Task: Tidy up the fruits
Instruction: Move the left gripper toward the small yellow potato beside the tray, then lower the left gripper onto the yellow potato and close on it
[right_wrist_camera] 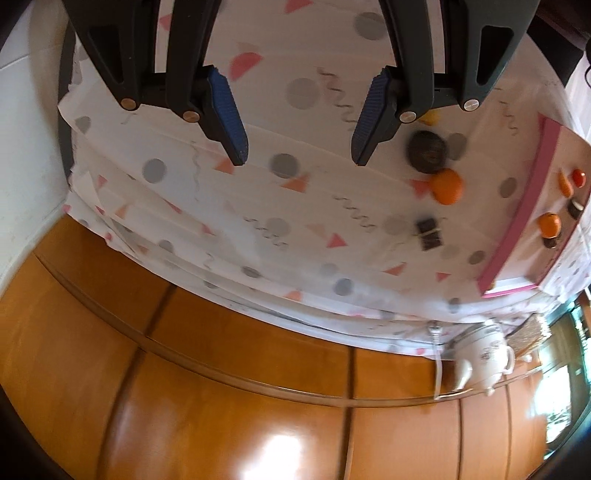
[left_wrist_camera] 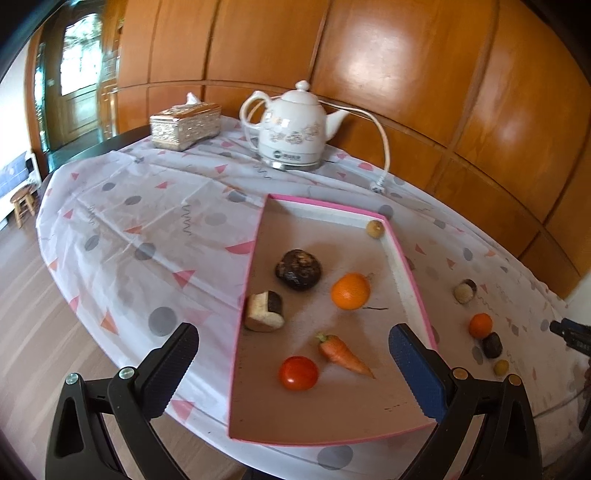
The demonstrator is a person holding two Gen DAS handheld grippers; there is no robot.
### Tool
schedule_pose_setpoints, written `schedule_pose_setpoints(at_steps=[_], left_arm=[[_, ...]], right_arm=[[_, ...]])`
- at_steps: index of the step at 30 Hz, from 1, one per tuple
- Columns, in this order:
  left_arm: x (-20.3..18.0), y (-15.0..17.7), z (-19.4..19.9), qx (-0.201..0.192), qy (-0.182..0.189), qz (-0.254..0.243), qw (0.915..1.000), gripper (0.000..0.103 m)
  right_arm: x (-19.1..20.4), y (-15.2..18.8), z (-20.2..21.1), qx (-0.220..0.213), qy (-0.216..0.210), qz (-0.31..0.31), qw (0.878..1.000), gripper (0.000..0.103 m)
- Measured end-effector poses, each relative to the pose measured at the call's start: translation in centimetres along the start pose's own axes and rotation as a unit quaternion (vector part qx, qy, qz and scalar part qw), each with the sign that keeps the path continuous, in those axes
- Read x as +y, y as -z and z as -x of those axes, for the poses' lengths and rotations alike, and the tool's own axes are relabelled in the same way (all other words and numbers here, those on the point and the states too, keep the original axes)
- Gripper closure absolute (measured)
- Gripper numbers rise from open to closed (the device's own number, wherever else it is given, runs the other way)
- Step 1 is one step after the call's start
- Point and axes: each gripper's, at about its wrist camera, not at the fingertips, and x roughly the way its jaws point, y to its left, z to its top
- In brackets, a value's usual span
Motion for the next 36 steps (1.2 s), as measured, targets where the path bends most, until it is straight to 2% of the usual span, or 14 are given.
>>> schedule_pose_setpoints(at_steps=[9,15,19,21,25,30,34,36], left_arm=[[-3.3,-0.2,-0.3,0.012,0.031,-0.055,0.998,0.0],[-7.4,-0.4,-0.3,0.02,0.079,-0.116,0.99,0.001],[-11.2,-0.2,-0.8,0.031,0.115,-0.165,0.9791,0.004],[-12.9,-0.1,-1.2,0.043,0.133,-0.179,0.9738,0.015],[-17.2,0.7,-2.8,0.078,0.177,-0.213,0.9579,0.027],[-22.8,2.5,-4.6,0.119,0.217,-0.249,0.9362,0.04],[-26.1,4.1,-6.3,0.155,0.23,-0.261,0.9245,0.045],[-27.1,4.8,-7.3,0.172,0.229,-0.261,0.9219,0.051]], right_arm=[[-7.2,1.2,-1.8,0.028,0.075,-0.061,0.995,0.044],[-13.2,2.8,-2.8,0.046,0.131,-0.168,0.976,0.044],[-16.9,3.9,-2.8,0.054,0.169,-0.24,0.954,0.044],[-18.4,4.4,-2.6,0.054,0.181,-0.274,0.943,0.044],[-20.4,5.5,-2.1,0.051,0.181,-0.326,0.926,0.044],[-20.6,5.7,-2.2,0.052,0.165,-0.335,0.926,0.044],[-20.4,5.5,-2.7,0.054,0.154,-0.335,0.928,0.044],[-20.3,5.4,-2.7,0.054,0.149,-0.334,0.929,0.044]])
